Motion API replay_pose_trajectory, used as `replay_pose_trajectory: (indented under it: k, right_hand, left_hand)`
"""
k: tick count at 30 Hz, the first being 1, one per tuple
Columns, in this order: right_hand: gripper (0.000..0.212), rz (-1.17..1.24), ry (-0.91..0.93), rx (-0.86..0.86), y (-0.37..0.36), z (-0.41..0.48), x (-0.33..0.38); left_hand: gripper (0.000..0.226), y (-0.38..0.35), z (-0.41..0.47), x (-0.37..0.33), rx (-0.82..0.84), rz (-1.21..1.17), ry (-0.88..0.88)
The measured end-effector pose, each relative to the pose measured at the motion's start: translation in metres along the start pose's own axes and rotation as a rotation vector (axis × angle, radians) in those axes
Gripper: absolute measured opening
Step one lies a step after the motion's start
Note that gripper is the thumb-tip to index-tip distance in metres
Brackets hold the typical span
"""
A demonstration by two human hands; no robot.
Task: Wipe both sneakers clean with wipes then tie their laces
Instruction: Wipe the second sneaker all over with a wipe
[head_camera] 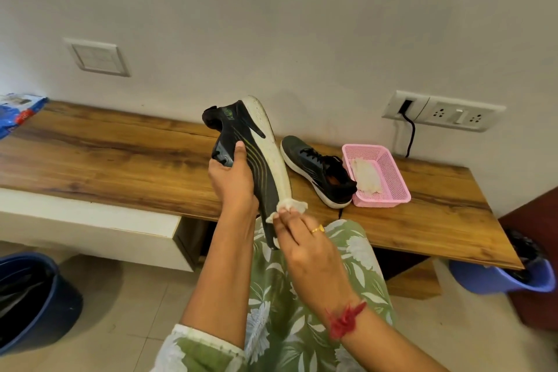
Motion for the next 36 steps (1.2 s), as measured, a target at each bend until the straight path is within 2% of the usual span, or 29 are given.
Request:
replay_pose_trajectory:
  k: [3,8,12,14,17,20,22,26,28,31,32,34,36]
  right_hand:
    - [0.034,0.009,0.002,-0.045,-0.006,-0.01,0.001]
    - [0.031,0.039,0.035,-0.014,-0.013,-0.03,-0.001]
    - [0.026,0.118,0.005,0.128,-0.022,-0.033,-0.015]
    - [0.031,0.269,-0.026,0.122,-0.014,-0.032,-0.022]
    - [0.036,0.612,-0.189,-0.012,0.029,-0.012,-0.038]
    - [0.017,0.879,-0.347,-0.203,0.071,0.033,-0.067]
    - [0.012,1.087,-0.462,-0.269,0.082,0.067,-0.097]
    - [0.019,1.396,-0.507,-0.215,0.092,0.131,-0.138]
    - [0.025,1.436,-0.508,-0.13,0.089,0.157,-0.143]
    - [0.008,1.462,-0.495,0.081,0.072,0.17,-0.128]
    - [0.008,1.393,-0.499,0.162,0.065,0.169,-0.121]
    - [0.026,1.169,-0.543,0.255,0.05,0.165,-0.115]
    - [0.038,1.116,-0.594,0.226,0.048,0.159,-0.117]
  left_hand:
    - [0.027,-0.002,-0.002,-0.001,0.029,-0.061,0.058]
    - [0.029,-0.002,-0.001,-0.003,0.016,-0.15,0.157]
    - [0.031,-0.006,0.003,-0.01,0.031,-0.19,0.086]
    - [0.03,-0.01,0.006,-0.017,0.082,-0.174,0.02]
    - [0.029,-0.014,0.011,-0.025,0.241,-0.072,-0.132]
    - [0.032,-0.017,0.017,-0.028,0.467,0.027,-0.238]
    - [0.046,-0.02,0.018,-0.033,0.664,0.112,-0.293]
    - [0.039,-0.024,0.012,-0.044,1.071,0.264,-0.35]
    - [0.038,-0.027,0.005,-0.05,1.247,0.347,-0.354]
    - [0.033,-0.037,-0.009,-0.059,1.417,0.423,-0.355]
    - [0.033,-0.042,-0.01,-0.062,1.439,0.429,-0.356]
    - [0.036,-0.05,-0.011,-0.066,1.48,0.406,-0.35]
    - [0.037,-0.055,-0.009,-0.068,1.493,0.358,-0.337]
Point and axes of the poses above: each hand's wrist, its own z-axis towards the middle knuckle, its own y-axis out of the back of the hand, x = y × z, the point moved 4 cm from there along z, towards the middle knuckle, and after that the axes turned 3 degrees about -y, right-handed, at the moved point
